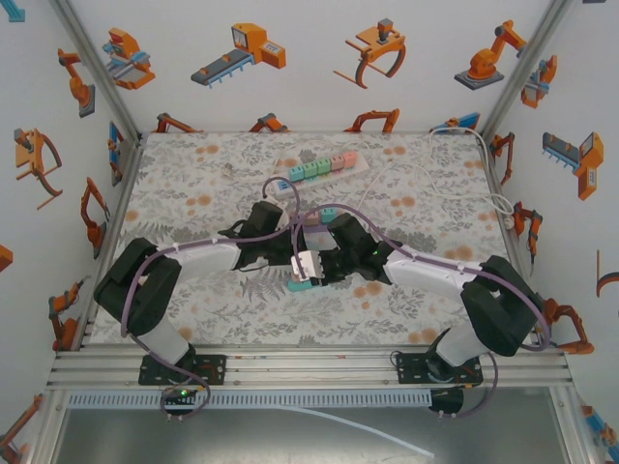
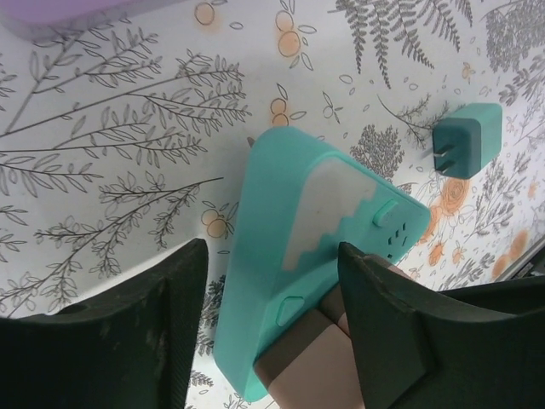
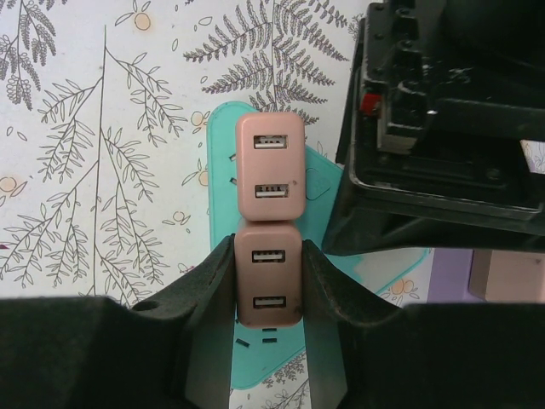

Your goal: Pull the plug off the socket

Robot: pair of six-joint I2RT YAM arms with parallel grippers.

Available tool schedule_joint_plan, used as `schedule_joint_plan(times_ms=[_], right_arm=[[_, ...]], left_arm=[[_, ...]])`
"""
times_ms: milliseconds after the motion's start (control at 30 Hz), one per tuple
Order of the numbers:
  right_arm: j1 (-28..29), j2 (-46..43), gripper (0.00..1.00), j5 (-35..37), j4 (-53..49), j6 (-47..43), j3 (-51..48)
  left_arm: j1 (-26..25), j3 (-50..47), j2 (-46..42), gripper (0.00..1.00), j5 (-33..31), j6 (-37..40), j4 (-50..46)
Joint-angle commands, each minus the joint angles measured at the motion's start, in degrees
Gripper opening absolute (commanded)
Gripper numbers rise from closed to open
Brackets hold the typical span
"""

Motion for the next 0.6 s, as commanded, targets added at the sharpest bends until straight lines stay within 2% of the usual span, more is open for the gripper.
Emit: schedule_joint_plan(times_ms=[0, 233, 567], right_arm=[[0.4, -0.7, 0.24, -0.6, 0.8, 1.9, -0.2], [0.4, -0.5, 0.24, -0.6, 2.4, 2.6, 0.6], [0.3, -1.8, 0.19, -3.1, 1.5, 5.0, 4.7]], left_arm=[[-1.3, -1.1, -0.3, 0.57, 0.0, 1.5, -0.9], [-1.9, -4.4, -0.5, 0.49, -3.0, 1.8, -4.6], [-1.9, -4.9, 0.0, 0.47, -6.6, 4.0, -9.0]])
